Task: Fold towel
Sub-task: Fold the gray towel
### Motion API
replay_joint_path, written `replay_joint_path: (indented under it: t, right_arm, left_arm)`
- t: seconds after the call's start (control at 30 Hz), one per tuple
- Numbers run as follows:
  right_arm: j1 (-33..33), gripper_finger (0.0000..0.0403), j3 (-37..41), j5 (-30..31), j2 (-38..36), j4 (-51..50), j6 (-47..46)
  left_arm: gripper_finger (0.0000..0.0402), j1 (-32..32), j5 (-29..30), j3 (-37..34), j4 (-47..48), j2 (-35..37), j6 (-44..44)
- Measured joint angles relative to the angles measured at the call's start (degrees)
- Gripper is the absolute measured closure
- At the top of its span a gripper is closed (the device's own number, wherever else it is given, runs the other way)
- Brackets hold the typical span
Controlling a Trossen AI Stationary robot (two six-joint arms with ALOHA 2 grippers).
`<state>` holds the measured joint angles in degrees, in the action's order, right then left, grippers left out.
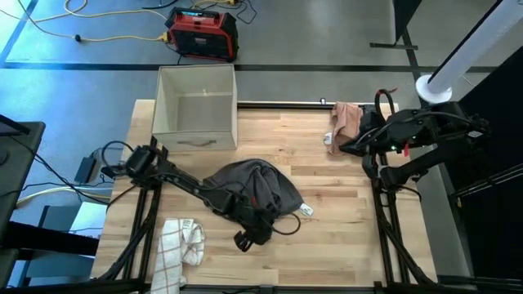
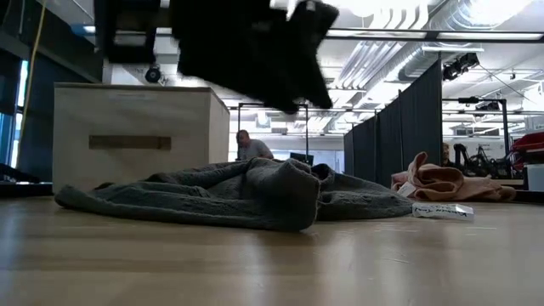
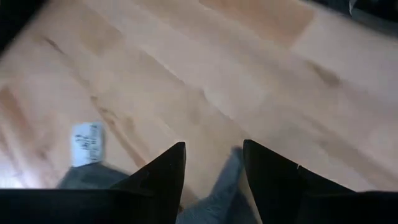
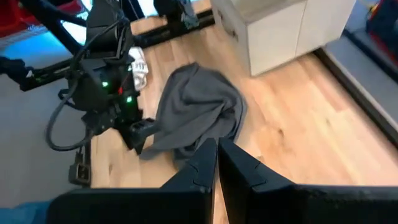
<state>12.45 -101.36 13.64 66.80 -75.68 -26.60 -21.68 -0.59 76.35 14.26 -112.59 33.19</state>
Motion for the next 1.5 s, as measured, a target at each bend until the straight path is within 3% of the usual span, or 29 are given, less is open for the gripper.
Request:
replay_joint_path:
  t: [0.2,0.43,0.63,1.1,1.27,1.37,1.5]
  right_arm:
    - [0.00,0.0400,0.00,1.71,-0.01,-0.38,-0.45]
    - [0.00,0.0400,0.00,4.23,-0.02,-0.40,-0.45]
    - [0.00,0.0400,0.00,4.22,-0.02,-0.37,-0.60]
    - [0.58,0.0400,0.02,0.32,-1.35,-1.92,-3.41]
    - [3.32,0.0400,0.02,-2.27,-3.39,-0.70,-6.92]
    - [5.61,0.0400,0.02,-1.83,-4.13,1.25,-8.82]
    - [8.27,0.0400,0.02,0.61,-3.71,2.93,-9.23]
  left_arm:
    - [0.0262,0.03,-0.41,0.66,2.17,-2.56,6.09]
    - [0.0276,1.33,1.86,0.68,3.93,-4.11,5.74]
    - [0.0381,3.53,7.01,0.66,4.69,-4.60,-1.85]
    - [0.0399,8.87,11.86,27.63,17.03,8.94,-18.53]
    - [0.0399,10.69,21.35,37.48,16.65,14.99,-22.07]
    - [0.0399,11.73,28.40,39.62,19.03,18.68,-22.02]
    - [0.0399,13.65,34.28,39.57,32.24,22.37,-27.71]
